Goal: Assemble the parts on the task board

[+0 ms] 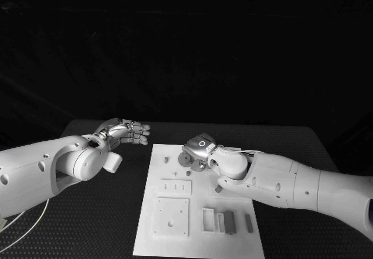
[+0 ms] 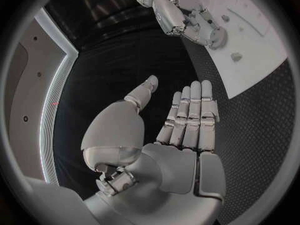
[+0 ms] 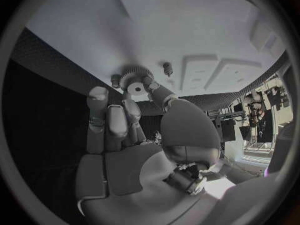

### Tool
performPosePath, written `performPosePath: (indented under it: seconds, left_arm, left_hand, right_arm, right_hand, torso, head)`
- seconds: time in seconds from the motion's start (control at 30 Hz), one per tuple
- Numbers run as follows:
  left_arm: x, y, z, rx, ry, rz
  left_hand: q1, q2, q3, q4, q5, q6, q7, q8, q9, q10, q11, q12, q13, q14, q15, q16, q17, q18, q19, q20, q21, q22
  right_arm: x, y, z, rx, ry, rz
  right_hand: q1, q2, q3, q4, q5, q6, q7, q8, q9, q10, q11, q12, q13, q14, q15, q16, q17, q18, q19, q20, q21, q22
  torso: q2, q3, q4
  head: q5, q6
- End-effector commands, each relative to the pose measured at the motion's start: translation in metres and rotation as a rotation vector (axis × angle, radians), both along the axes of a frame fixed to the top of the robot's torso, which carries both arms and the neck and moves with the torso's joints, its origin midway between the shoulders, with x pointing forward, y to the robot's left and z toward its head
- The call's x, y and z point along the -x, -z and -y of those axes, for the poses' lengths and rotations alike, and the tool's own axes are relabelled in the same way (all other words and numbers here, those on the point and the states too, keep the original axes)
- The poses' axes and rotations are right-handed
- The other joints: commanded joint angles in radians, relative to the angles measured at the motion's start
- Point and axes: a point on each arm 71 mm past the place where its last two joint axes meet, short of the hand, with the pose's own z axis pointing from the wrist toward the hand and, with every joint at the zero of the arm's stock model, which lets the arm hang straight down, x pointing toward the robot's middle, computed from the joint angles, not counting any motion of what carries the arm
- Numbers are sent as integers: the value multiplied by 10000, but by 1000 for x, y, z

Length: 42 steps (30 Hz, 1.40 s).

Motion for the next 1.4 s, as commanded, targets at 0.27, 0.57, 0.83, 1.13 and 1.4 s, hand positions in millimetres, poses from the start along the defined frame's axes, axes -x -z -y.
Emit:
performPosePath:
  seconds: [0.27,0.57,0.83,1.13,1.4]
  left_arm:
    - [0,-1,2,46,152,76]
    - [0,-1,2,43,149,73]
    - [0,-1,2,39,142,66]
    - [0,-1,2,35,125,74]
    - [-2,-1,3,13,99,79]
  left_hand:
    - [-51,9,-69,-17,-1,-87,18,-64,-10,-19,25,-66,-4,13,20,-71,16,183,-29,29,-71,-6]
    - [-54,8,-71,-16,0,-89,19,-67,-10,-18,26,-72,-4,15,21,-77,22,183,-27,29,-74,-5]
    - [-53,9,-72,-16,0,-89,19,-68,-10,-18,27,-76,-4,17,20,-82,27,184,-26,29,-76,-5]
    - [-53,8,-73,-15,0,-91,20,-70,-10,-17,27,-80,-3,19,20,-88,33,184,-25,29,-79,-4]
    - [-56,10,-74,-12,0,-99,23,-76,-12,-25,31,-91,-5,21,20,-96,40,184,-23,30,-82,-4]
  right_arm:
    - [0,7,6,173,134,-359]
    - [0,8,4,14,125,-647]
    - [-2,13,7,0,307,-1498]
    - [-3,21,11,-96,524,-2813]
    - [-7,22,19,-279,781,-3080]
  right_hand:
    - [122,1,11,64,61,167,198,70,15,-74,-4,-39,-21,-60,6,-33,-20,692,5,-40,-40,136]
    - [70,-409,75,382,66,-378,340,-271,-159,-314,133,-249,-249,-106,133,-80,-145,692,10,-37,-116,135]
    - [244,-271,153,609,52,-956,236,-550,-330,-421,34,-304,-344,-115,45,-92,-173,692,1,-48,-156,169]
    - [423,792,45,63,61,-1477,79,-695,-405,-604,-109,-358,-408,-178,-95,-136,-249,692,-125,4,-166,204]
    - [377,1151,720,171,68,-1559,84,-651,-422,-691,-112,-361,-425,-205,-97,-169,-305,692,-160,70,-171,205]
  torso:
    - [3,11,-13]
    - [-1,4,-7]
    - [-3,-4,-8]
    - [-4,-4,-8]
    - [9,-10,-26]
  head:
    - [7,-4]
    - [-6,-9]
    - [-24,-23]
    - [-34,-61]
    - [-73,-65]
